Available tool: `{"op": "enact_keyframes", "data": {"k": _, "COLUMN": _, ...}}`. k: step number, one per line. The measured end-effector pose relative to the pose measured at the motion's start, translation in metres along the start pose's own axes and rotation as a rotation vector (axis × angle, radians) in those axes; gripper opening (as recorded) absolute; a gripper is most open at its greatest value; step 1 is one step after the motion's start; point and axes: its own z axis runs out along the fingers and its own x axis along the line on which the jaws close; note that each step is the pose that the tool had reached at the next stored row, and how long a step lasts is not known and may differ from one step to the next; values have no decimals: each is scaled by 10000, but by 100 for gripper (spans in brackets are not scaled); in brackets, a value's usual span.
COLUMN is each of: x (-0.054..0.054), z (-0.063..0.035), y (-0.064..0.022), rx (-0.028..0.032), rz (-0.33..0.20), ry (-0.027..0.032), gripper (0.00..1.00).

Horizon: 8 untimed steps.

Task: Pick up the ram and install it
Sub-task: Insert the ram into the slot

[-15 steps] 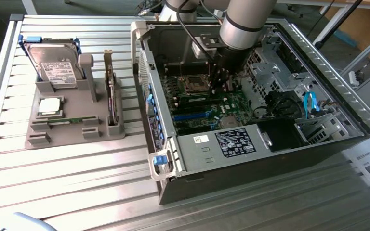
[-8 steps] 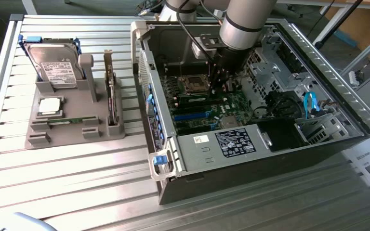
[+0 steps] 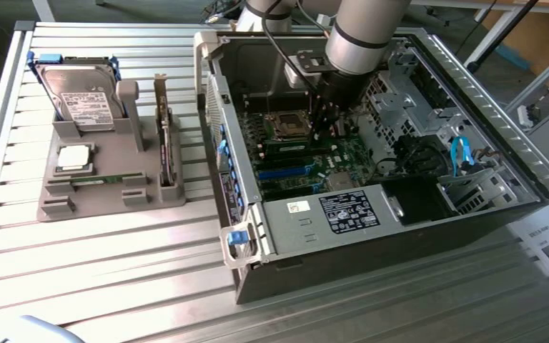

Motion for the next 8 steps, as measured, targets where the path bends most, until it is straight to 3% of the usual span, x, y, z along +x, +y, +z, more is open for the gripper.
{"op": "enact_keyframes", "data": {"k": 8, "x": 0, "z": -15, "y": 0, "rx": 0, "rz": 0, "ry": -1, "gripper": 12}}
